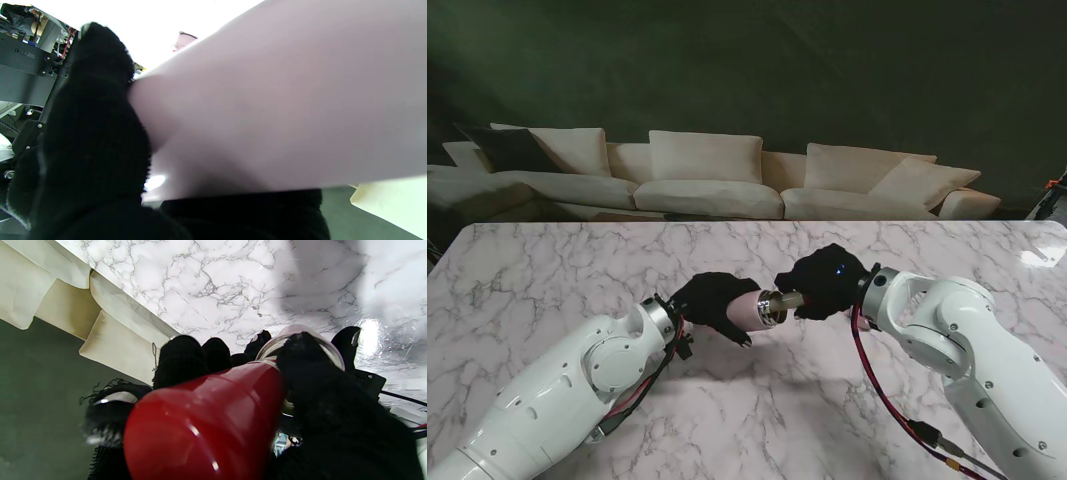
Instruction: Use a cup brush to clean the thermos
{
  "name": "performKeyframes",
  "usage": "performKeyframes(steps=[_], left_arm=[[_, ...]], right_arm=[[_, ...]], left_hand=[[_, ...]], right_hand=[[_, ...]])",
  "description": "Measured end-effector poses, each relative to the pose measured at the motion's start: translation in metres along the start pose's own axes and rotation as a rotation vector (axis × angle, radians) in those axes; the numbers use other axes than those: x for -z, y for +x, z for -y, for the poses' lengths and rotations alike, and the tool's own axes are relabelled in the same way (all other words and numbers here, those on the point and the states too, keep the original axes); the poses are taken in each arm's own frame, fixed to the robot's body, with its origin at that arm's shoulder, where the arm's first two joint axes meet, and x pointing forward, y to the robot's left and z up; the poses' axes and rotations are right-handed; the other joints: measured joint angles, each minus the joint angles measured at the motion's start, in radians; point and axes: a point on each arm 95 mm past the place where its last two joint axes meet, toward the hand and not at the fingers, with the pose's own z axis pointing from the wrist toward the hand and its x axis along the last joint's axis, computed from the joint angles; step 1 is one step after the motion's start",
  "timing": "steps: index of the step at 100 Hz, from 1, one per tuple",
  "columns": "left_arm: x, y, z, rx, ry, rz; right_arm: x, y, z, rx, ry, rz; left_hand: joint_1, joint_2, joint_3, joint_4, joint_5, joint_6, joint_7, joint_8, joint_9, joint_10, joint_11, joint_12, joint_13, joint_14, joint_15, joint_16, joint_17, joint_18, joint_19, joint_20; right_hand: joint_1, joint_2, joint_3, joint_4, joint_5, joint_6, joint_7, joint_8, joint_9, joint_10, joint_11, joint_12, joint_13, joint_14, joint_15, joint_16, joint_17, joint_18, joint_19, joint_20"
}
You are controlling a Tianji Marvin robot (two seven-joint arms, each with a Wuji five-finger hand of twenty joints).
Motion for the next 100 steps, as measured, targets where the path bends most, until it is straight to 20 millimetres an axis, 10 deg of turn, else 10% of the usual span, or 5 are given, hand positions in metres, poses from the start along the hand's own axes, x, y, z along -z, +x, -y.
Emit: performKeyframes(steps=[100], left_arm=[[-0.001, 0.003, 0.004, -0.008, 0.006, -0.006]], right_arm=[[0.011, 0.005, -0.006, -0.020, -0.002, 0.028]], left_hand=[[0.000, 0.000, 0.003, 0.000, -0.003, 0.004, 0.000, 0.000, -0.001, 0.000, 0.000, -0.001, 0.000, -0.003, 0.005, 0.000, 0.002, -0.003, 0.009, 0.001]], right_hand=[[0.000, 0.000, 0.000, -0.009, 0.030, 0.037, 0.036, 0.009, 0.000, -0.001, 0.000, 0.000, 0.009, -0.011, 0.051, 0.001, 0.025, -0.015, 0.034, 0.000]])
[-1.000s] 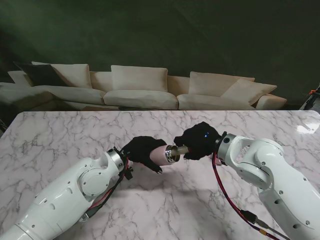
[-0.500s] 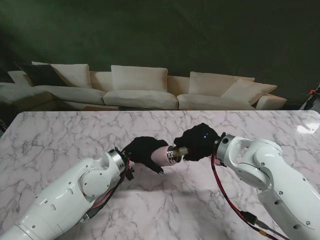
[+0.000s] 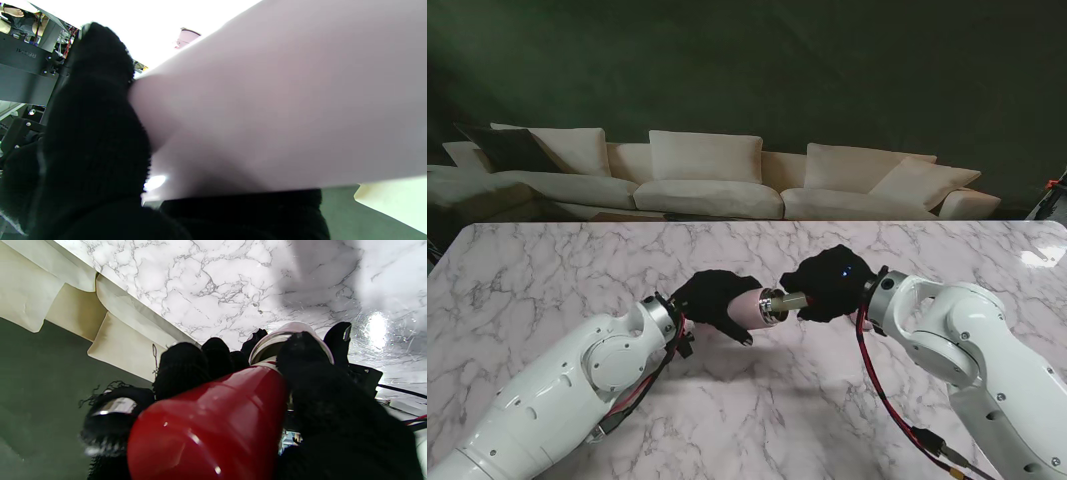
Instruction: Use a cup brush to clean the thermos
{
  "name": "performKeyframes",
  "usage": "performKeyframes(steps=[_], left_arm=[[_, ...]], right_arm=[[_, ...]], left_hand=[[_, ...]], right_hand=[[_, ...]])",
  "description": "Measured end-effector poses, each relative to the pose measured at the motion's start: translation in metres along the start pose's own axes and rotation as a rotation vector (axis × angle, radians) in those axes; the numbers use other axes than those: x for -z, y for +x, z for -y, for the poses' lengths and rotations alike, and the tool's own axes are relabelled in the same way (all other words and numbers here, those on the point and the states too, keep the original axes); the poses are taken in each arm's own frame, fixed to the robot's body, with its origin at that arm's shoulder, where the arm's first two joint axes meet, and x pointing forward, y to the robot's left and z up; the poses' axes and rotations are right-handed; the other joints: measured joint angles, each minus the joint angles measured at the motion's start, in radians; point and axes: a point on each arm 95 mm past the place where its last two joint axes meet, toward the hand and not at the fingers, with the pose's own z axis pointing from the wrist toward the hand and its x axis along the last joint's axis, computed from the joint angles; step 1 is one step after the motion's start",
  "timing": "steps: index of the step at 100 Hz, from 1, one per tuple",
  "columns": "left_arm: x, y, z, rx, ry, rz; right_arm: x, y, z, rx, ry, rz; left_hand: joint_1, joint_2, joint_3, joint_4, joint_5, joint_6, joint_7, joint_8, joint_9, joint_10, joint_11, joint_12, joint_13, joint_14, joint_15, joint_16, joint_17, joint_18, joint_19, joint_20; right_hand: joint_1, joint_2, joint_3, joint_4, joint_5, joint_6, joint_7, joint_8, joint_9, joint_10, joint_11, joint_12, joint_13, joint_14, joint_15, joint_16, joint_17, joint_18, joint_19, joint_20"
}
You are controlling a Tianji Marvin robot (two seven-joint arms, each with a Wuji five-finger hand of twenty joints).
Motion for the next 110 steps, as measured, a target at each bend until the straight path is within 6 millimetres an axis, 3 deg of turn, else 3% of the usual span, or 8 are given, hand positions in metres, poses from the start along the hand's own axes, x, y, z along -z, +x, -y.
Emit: performKeyframes(steps=[15, 43, 85, 110], left_arm=[[0.000, 0.000, 0.000, -0.002, 0.001, 0.000], [0.004, -0.005, -0.002, -0.007, -0.021, 0.013], [0.001, -0.001, 0.005, -0.019, -0.007, -0.003], [0.000, 0.000, 0.002, -0.014, -0.010, -0.006]], right_arm=[[-0.001, 0.001, 0.000, -0.012, -0.001, 0.002], [-0.024, 0.002, 0.007, -0.027, 0.033, -0.040], [0.000, 0.000, 0.000, -0.007, -0.009, 0.002], [-0.011, 0.001, 0.004, -0.026, 0.002, -0.017]], left_hand=[[0.000, 0.000, 0.000, 0.000, 0.000, 0.000, 0.000, 0.000, 0.000, 0.000, 0.000, 0.000, 0.000, 0.000, 0.000, 0.000, 0.000, 0.000, 0.000, 0.000], [0.000, 0.000, 0.009, -0.007, 0.000, 0.026, 0.000, 0.000, 0.000, 0.019, 0.011, 0.000, 0.009, 0.001, 0.000, -0.001, 0.007, 0.000, 0.011, 0.001], [0.000, 0.000, 0.009, -0.007, 0.000, 0.020, 0.000, 0.000, 0.000, 0.017, 0.011, 0.000, 0.009, 0.001, 0.000, -0.002, 0.007, 0.000, 0.012, 0.001], [0.000, 0.000, 0.009, -0.007, 0.000, 0.020, 0.000, 0.000, 0.000, 0.016, 0.011, 0.000, 0.009, 0.001, 0.000, -0.002, 0.007, 0.000, 0.012, 0.001]], right_hand=[[0.000, 0.000, 0.000, 0.000, 0.000, 0.001, 0.000, 0.000, 0.000, 0.000, 0.000, 0.000, 0.001, 0.000, 0.003, 0.000, 0.004, -0.001, 0.000, 0.000], [0.001, 0.000, 0.002, 0.000, 0.012, 0.027, 0.047, 0.001, 0.001, 0.001, 0.000, 0.000, 0.011, 0.000, 0.004, 0.000, 0.007, -0.001, 0.000, 0.000], [0.001, 0.000, 0.002, 0.000, 0.011, 0.026, 0.015, 0.001, 0.001, 0.001, 0.000, -0.001, 0.011, -0.002, 0.004, 0.000, 0.007, -0.001, 0.000, 0.000], [0.001, 0.000, 0.002, 0.000, 0.011, 0.026, 0.015, 0.001, 0.001, 0.001, 0.000, -0.002, 0.012, -0.002, 0.004, 0.000, 0.007, -0.001, 0.000, 0.000]])
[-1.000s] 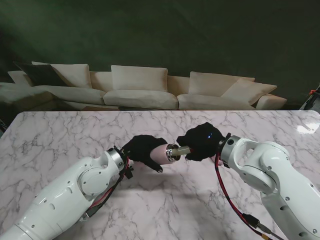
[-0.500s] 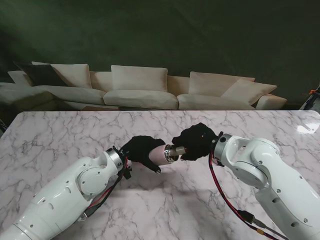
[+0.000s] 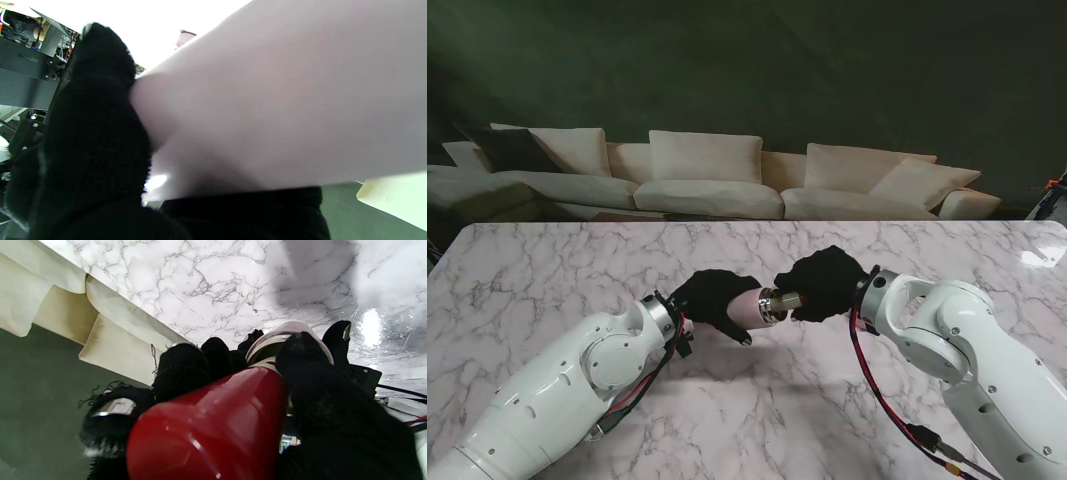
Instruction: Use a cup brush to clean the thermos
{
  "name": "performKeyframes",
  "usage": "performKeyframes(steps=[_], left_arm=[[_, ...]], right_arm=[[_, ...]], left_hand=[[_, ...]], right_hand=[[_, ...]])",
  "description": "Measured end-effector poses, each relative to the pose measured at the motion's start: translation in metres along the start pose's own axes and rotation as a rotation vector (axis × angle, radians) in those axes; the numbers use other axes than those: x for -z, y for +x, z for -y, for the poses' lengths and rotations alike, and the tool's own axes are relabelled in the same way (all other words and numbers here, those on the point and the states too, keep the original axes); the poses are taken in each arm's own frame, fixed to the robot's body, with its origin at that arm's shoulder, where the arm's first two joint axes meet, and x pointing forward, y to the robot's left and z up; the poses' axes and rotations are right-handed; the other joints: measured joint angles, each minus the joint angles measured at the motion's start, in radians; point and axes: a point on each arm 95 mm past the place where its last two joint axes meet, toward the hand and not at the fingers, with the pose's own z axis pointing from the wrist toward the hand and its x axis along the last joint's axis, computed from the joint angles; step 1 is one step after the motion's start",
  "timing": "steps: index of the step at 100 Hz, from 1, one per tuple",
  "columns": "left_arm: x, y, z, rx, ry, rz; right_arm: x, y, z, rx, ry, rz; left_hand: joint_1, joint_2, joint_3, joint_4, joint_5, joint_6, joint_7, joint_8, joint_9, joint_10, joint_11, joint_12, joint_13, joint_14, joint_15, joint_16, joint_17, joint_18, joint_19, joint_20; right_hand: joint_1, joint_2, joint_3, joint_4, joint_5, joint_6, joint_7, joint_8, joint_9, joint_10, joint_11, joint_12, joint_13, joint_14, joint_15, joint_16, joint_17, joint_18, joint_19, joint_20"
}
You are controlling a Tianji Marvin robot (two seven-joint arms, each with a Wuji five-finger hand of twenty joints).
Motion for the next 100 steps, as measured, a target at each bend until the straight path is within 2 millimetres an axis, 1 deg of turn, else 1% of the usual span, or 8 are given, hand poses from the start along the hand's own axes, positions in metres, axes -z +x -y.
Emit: performKeyframes(steps=[3, 15, 28, 37, 56, 76, 87, 100], left_arm=[[0.000, 0.000, -0.001, 0.001, -0.002, 0.000], [0.001, -0.004, -0.003, 0.003, -0.009, 0.015], [0.001, -0.005, -0.002, 0.002, -0.009, 0.019], [0.001, -0.004, -0.001, 0.001, -0.004, 0.016], [0.001, -0.004, 0.003, -0.003, 0.015, 0.018], [0.003, -0.005, 0.005, -0.006, 0.020, 0.022], [0.003, -0.006, 0.005, -0.008, 0.021, 0.023], [0.002, -0.005, 0.002, -0.002, 0.015, 0.019]], right_arm=[[-0.003, 0.000, 0.002, -0.004, 0.004, -0.004], [-0.010, -0.002, 0.005, -0.011, 0.013, -0.011], [-0.011, -0.003, 0.005, -0.012, 0.011, -0.011], [-0.006, -0.005, 0.003, -0.010, 0.000, -0.002], [0.011, -0.005, -0.004, 0.011, -0.030, 0.028], [0.016, -0.005, -0.005, 0.007, -0.040, 0.050], [0.013, -0.003, -0.004, -0.015, -0.040, 0.055], [-0.003, -0.001, 0.004, -0.035, -0.022, 0.029]], left_hand=[[0.000, 0.000, 0.000, 0.000, 0.000, 0.005, 0.000, 0.000, 0.000, 0.002, 0.001, 0.000, 0.001, 0.000, 0.000, 0.000, 0.001, 0.000, 0.002, 0.000], [0.000, 0.000, 0.000, 0.000, 0.000, 0.006, 0.000, 0.000, 0.000, 0.002, 0.001, 0.000, 0.002, 0.000, 0.000, 0.000, 0.001, 0.000, 0.002, 0.000], [0.000, 0.000, 0.000, 0.000, 0.000, 0.006, 0.000, 0.000, 0.000, 0.003, 0.001, 0.000, 0.002, 0.000, 0.000, 0.000, 0.001, 0.000, 0.002, 0.000], [0.000, 0.000, 0.000, 0.000, 0.000, 0.004, 0.000, 0.000, 0.000, 0.002, 0.001, 0.000, 0.002, 0.000, 0.000, 0.000, 0.001, 0.000, 0.002, 0.000], [0.000, 0.000, 0.000, -0.001, 0.000, 0.002, 0.000, 0.000, 0.000, 0.001, 0.000, 0.000, 0.002, 0.000, 0.000, 0.000, 0.001, 0.000, 0.002, 0.000], [0.000, 0.000, 0.000, -0.001, 0.000, 0.001, 0.000, 0.000, 0.000, 0.001, 0.000, 0.000, 0.002, 0.000, 0.000, 0.000, 0.001, 0.000, 0.002, 0.000], [0.000, 0.000, 0.000, -0.001, 0.000, 0.001, 0.000, 0.000, 0.000, 0.001, 0.000, 0.000, 0.002, -0.001, 0.000, 0.000, 0.001, 0.000, 0.002, 0.000], [0.000, 0.000, 0.000, -0.001, 0.000, 0.001, 0.000, 0.000, 0.000, 0.001, 0.000, 0.000, 0.002, -0.001, 0.000, 0.000, 0.001, 0.000, 0.002, 0.000]], right_hand=[[0.000, 0.000, 0.000, 0.000, 0.002, 0.001, 0.030, 0.000, 0.000, 0.000, 0.000, 0.000, 0.001, 0.000, 0.000, 0.000, 0.000, 0.000, 0.000, 0.000], [0.000, 0.000, 0.000, 0.000, 0.010, 0.000, 0.022, 0.000, 0.000, 0.000, 0.000, 0.000, 0.001, 0.000, 0.000, 0.000, 0.000, 0.000, 0.000, 0.000], [0.000, 0.000, 0.000, 0.000, 0.010, -0.001, 0.014, 0.000, 0.000, 0.000, 0.000, -0.001, 0.001, 0.000, 0.000, 0.000, 0.000, 0.000, 0.000, 0.000], [0.000, 0.000, 0.000, 0.000, 0.010, -0.006, 0.008, 0.000, 0.000, 0.000, 0.000, -0.001, 0.001, -0.001, 0.000, 0.000, 0.000, 0.000, 0.000, 0.000], [0.000, 0.000, 0.000, 0.000, 0.010, -0.007, -0.004, 0.000, 0.000, 0.000, 0.000, -0.002, 0.001, -0.002, 0.000, 0.000, 0.000, -0.001, 0.000, 0.000], [0.000, 0.000, 0.000, 0.000, 0.010, -0.007, -0.004, 0.000, 0.000, 0.000, 0.000, -0.010, 0.001, -0.002, 0.002, 0.000, 0.000, -0.001, 0.000, 0.000], [0.000, 0.000, 0.000, 0.000, 0.010, -0.009, -0.004, 0.000, 0.010, 0.001, 0.000, -0.010, 0.001, -0.002, 0.011, 0.000, 0.000, -0.001, 0.008, 0.000], [0.000, 0.000, 0.000, 0.000, 0.010, -0.009, -0.004, 0.000, 0.010, 0.001, 0.000, -0.010, 0.001, -0.002, 0.012, 0.000, 0.000, -0.002, 0.009, 0.000]])
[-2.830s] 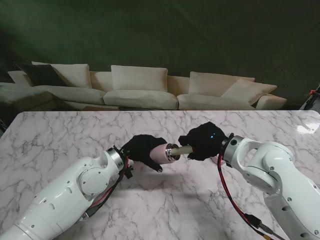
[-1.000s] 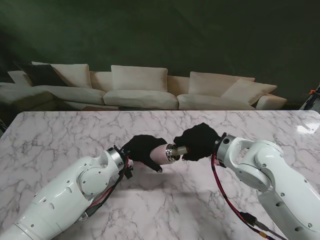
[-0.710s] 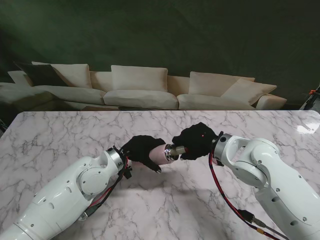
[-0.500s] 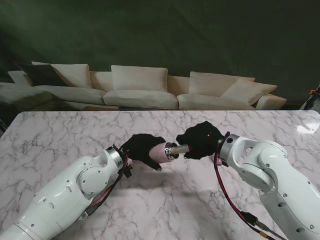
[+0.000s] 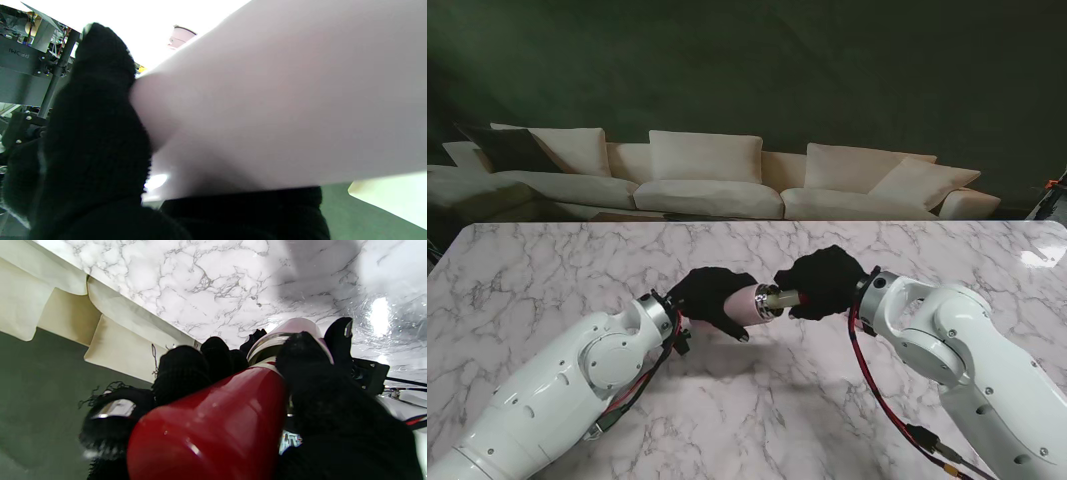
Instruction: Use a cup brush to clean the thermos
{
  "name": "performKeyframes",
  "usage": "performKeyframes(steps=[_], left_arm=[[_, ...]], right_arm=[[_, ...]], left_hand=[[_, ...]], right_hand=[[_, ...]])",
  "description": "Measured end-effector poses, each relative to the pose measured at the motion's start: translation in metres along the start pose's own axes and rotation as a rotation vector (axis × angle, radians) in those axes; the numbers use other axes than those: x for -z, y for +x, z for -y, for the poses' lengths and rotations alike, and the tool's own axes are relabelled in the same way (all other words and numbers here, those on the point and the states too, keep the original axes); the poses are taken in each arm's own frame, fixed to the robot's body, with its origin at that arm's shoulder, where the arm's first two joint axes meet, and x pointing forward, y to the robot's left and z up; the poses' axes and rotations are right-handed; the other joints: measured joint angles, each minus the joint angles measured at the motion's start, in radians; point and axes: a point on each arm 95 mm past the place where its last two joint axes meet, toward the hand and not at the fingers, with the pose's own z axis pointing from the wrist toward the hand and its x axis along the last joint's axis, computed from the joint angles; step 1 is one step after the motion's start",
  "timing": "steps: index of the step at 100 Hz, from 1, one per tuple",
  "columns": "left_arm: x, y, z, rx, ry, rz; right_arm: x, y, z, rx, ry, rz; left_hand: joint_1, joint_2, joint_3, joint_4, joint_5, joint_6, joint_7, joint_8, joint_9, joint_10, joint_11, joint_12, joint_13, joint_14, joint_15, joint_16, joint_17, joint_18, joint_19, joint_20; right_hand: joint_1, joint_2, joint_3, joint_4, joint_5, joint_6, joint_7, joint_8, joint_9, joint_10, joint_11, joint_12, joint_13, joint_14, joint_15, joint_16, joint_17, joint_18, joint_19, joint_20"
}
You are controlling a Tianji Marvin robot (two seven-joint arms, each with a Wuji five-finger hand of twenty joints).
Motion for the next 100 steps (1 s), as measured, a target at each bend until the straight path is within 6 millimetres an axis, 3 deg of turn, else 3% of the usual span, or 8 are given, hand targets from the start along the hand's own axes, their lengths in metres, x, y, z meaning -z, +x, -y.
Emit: performKeyframes(steps=[20, 39, 64, 90, 100], left_arm=[[-0.001, 0.000, -0.002, 0.004, -0.004, 0.002], [-0.002, 0.000, 0.002, 0.000, 0.007, 0.003], [-0.002, -0.001, 0.003, -0.002, 0.011, 0.008], [-0.002, -0.001, 0.001, -0.002, 0.007, 0.007], [-0.002, 0.000, 0.001, -0.002, 0.007, 0.005]], right_arm=[[-0.004, -0.002, 0.003, -0.004, 0.008, -0.002], [0.012, -0.003, -0.004, -0.002, -0.018, 0.026], [0.029, -0.005, -0.008, -0.007, -0.020, 0.064], [0.039, -0.008, -0.007, -0.054, -0.019, 0.082], [0.044, -0.009, -0.006, -0.058, -0.024, 0.091]], left_hand=[[0.000, 0.000, 0.000, 0.000, 0.000, 0.002, 0.000, 0.000, 0.000, 0.000, 0.000, 0.000, 0.000, 0.000, 0.000, 0.000, 0.000, 0.000, 0.000, 0.000], [0.000, 0.000, 0.000, 0.000, 0.000, 0.000, 0.000, 0.000, 0.000, 0.000, 0.000, 0.000, 0.000, 0.000, 0.000, 0.000, 0.000, 0.000, 0.000, 0.000], [0.000, 0.000, 0.000, 0.000, 0.000, -0.001, 0.000, 0.000, 0.000, -0.001, 0.000, 0.000, 0.000, 0.000, 0.000, 0.000, 0.000, 0.000, 0.000, 0.000], [0.000, 0.000, 0.000, 0.000, 0.000, -0.002, 0.000, 0.000, 0.000, -0.002, 0.000, 0.000, 0.000, -0.001, 0.000, 0.000, 0.000, 0.000, 0.000, 0.000], [0.000, 0.000, 0.000, 0.000, -0.004, -0.005, 0.000, 0.000, 0.000, -0.006, -0.001, 0.000, 0.000, -0.007, 0.000, 0.000, 0.000, -0.005, 0.000, 0.000]], right_hand=[[0.000, 0.000, 0.000, 0.000, 0.001, -0.004, 0.004, 0.000, 0.000, 0.000, 0.000, 0.000, 0.000, 0.000, 0.001, 0.000, 0.000, 0.000, 0.000, 0.000], [0.000, 0.000, 0.000, 0.000, 0.001, -0.004, -0.009, 0.000, 0.017, 0.005, 0.012, 0.002, 0.000, 0.000, 0.015, 0.015, 0.000, 0.000, 0.014, 0.001], [0.000, 0.000, 0.000, 0.000, 0.001, -0.003, -0.009, -0.001, 0.065, 0.002, 0.069, 0.103, -0.001, 0.000, 0.063, 0.045, 0.007, 0.000, 0.038, 0.036], [0.000, 0.000, 0.000, 0.000, 0.020, -0.003, -0.010, 0.177, 0.065, -0.003, 0.096, 0.186, -0.002, -0.007, 0.095, 0.063, 0.015, -0.006, 0.064, 0.063], [0.000, 0.000, 0.000, 0.000, 0.026, -0.003, -0.010, 0.213, 0.065, -0.006, 0.103, 0.190, -0.003, -0.009, 0.097, 0.070, 0.015, -0.007, 0.072, 0.064]])
